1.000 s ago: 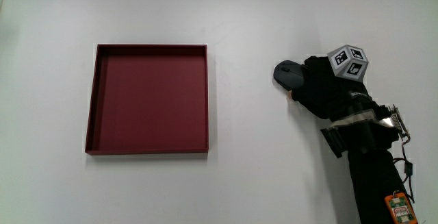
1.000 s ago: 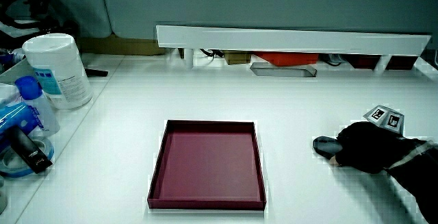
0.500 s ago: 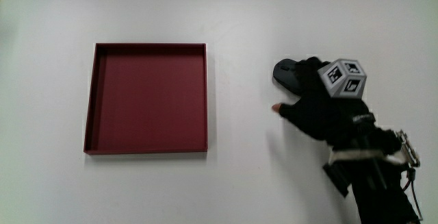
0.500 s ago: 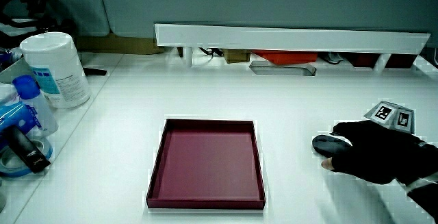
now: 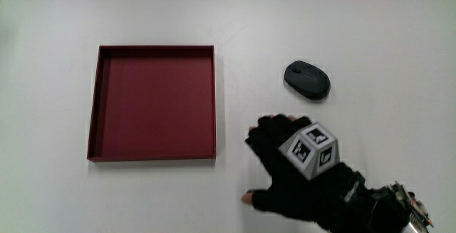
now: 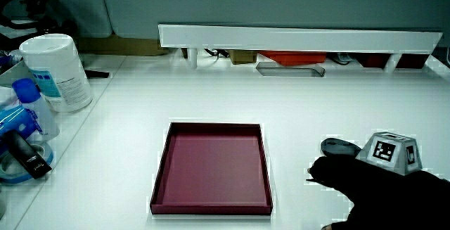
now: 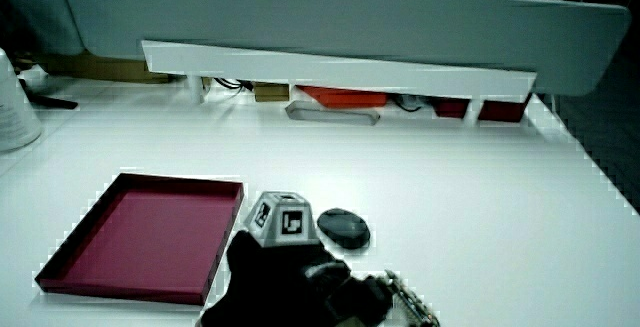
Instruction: Place mouse on desk
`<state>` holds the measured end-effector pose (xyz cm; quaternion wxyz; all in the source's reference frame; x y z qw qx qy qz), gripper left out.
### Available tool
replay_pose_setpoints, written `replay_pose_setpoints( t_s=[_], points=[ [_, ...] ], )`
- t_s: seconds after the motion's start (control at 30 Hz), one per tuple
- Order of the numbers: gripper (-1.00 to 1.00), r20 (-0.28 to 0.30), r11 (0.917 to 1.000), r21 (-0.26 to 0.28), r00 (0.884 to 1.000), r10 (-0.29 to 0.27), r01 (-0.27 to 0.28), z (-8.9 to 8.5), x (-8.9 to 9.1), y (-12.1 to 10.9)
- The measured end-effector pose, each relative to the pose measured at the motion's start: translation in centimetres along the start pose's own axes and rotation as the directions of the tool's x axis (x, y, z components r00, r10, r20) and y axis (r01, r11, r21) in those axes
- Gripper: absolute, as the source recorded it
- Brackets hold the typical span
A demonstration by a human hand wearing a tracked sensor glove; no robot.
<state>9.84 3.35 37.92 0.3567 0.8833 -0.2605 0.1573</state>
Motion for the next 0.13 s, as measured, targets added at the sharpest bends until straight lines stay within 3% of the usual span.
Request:
replay_pose_setpoints(
  t_s=[0.03,0.13],
  points=[
    [-1.0,-0.024,0.9989,-0.037,0.999,0.026,-0.027,-0.2,-0.6,-0.2],
    [-1.0,-0.003,0.9958,-0.063,0.998,0.065,-0.065,-0.7,-1.8,-0.5]
  ],
)
